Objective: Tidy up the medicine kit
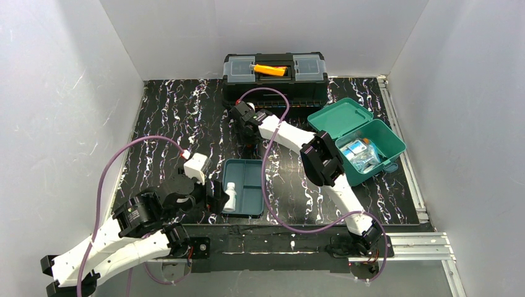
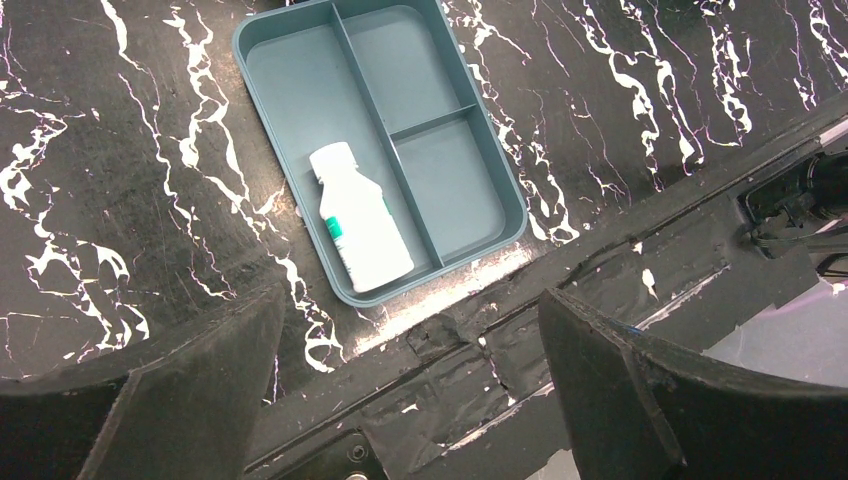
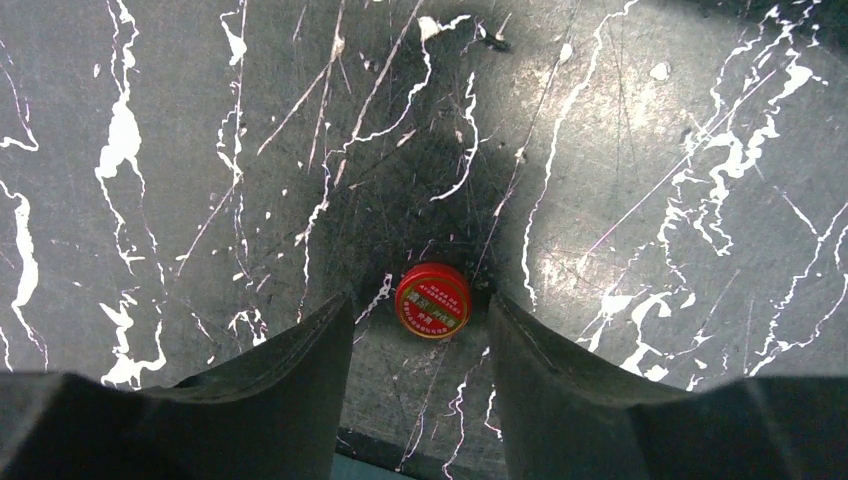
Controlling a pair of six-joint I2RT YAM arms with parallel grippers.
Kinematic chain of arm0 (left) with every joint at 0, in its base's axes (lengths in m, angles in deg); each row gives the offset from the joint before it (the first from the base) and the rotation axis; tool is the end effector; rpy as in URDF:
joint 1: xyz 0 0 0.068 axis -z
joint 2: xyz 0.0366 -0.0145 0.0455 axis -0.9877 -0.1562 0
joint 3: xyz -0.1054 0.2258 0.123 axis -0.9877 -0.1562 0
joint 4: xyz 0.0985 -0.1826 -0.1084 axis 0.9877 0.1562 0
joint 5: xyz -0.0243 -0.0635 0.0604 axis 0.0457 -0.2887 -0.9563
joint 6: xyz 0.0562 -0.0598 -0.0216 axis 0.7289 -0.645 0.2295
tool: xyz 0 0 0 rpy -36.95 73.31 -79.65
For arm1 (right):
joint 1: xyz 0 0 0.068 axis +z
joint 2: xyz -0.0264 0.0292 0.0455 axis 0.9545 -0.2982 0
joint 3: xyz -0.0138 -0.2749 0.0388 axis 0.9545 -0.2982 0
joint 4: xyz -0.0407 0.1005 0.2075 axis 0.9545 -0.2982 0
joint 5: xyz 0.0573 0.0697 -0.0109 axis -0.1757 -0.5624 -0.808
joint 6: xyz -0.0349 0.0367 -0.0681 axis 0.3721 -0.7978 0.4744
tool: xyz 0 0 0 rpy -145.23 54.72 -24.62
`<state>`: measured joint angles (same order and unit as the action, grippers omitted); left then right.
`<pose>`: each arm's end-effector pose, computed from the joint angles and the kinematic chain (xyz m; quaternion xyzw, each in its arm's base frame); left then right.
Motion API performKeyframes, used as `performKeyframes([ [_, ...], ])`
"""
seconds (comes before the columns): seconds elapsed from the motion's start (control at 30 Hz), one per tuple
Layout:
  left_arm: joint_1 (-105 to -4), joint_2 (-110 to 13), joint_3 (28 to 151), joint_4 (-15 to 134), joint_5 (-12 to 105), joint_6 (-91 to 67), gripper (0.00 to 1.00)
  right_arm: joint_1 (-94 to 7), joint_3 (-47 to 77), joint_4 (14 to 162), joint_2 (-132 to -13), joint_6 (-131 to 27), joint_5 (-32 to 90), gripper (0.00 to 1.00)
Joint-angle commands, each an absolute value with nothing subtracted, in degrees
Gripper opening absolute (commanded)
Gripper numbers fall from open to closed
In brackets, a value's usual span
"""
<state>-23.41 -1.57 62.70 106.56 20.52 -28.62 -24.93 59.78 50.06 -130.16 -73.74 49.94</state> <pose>0.0732 -0.0732 0.2931 0.1397 0.8410 -0.2469 0.4607 0.3668 0.3775 0.1608 -0.1261 0.9429 0.0877 0.2955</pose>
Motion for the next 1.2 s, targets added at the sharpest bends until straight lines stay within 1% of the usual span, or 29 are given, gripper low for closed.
performKeyframes([
  [0.0,-23.22,-0.93,62.88,107.31,19.8,-28.1,0.98,-24.41,62.8,49.01,-130.87,-73.28,52.07,0.57],
  [0.23,-23.27,-1.36,62.95,107.28,19.8,-27.83,0.98,-23.98,62.85,48.38,-131.28,-72.72,53.15,0.52],
  [0.4,-23.22,-1.36,63.03,107.27,19.55,-27.74,0.98,-23.39,62.96,48.06,-131.45,-72.23,54.06,0.46],
  [0.43,-23.24,-1.28,62.93,107.33,19.45,-27.8,0.98,-23.23,62.99,47.92,-131.53,-72.03,54.33,0.43],
  [0.53,-23.24,-1.37,63.04,107.4,19.23,-27.74,0.98,-22.43,62.92,48.39,-131.16,-71.31,55.51,0.25],
  [0.6,-23.27,-1.71,63.04,107.43,19.1,-27.76,0.98,-22.29,63.17,48.85,-129.8,-69.87,57.25,0.19],
  [0.9,-23.26,-2.1,63.13,107.67,18.13,-27.83,0.98,-21.08,54.63,52.31,-118.29,-68.91,59.21,0.15],
  [1.17,-23.22,-2.08,63.13,107.91,17.28,-28.01,0.98,-18.95,42.89,56.12,-107.21,-69.21,60.02,0.14],
])
